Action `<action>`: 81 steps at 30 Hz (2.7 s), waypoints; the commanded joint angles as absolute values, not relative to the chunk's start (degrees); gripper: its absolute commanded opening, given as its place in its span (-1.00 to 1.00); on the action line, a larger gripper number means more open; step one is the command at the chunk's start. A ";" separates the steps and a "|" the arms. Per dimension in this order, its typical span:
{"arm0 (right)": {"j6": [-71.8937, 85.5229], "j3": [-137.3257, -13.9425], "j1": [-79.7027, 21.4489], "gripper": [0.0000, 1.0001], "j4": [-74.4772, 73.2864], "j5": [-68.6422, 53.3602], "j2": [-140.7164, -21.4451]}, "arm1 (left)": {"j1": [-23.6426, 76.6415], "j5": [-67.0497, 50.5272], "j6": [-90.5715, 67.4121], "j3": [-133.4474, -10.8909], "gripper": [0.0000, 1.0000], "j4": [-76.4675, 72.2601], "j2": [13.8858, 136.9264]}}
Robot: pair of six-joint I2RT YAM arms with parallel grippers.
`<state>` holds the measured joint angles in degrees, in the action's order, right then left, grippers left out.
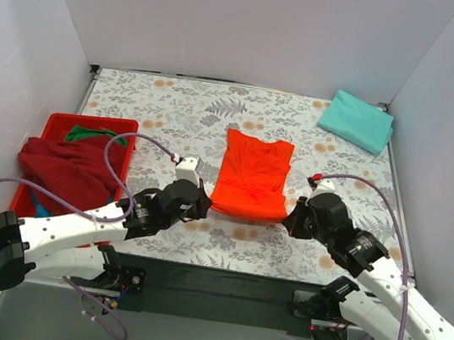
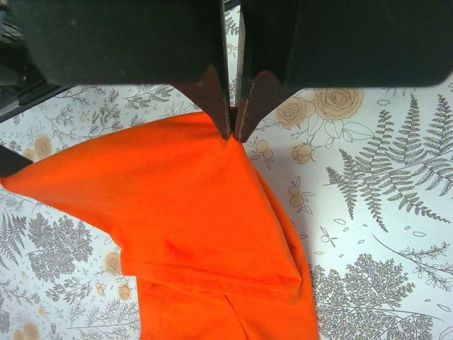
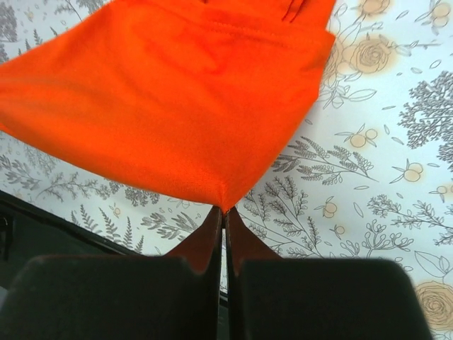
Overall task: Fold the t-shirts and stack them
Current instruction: Fold the tshirt
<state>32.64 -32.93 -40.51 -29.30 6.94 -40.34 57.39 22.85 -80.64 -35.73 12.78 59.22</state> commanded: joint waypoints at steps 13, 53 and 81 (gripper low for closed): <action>26.29 -51.15 -37.71 -0.97 -27.52 20.13 -55.71 | 55.12 24.80 -74.36 -47.10 -1.00 7.21 66.09; 14.68 -95.53 -13.28 -0.97 -20.21 -4.92 -113.54 | 20.31 -19.41 -69.61 -82.35 -1.00 -6.32 116.52; 10.37 -81.23 -9.32 0.97 -16.36 -19.57 -105.56 | 19.16 -22.67 -65.13 -73.31 0.40 -5.71 111.54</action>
<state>11.77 -85.21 -11.09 -19.44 -13.15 -107.77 18.98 -19.31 -66.87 -75.79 -2.68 116.42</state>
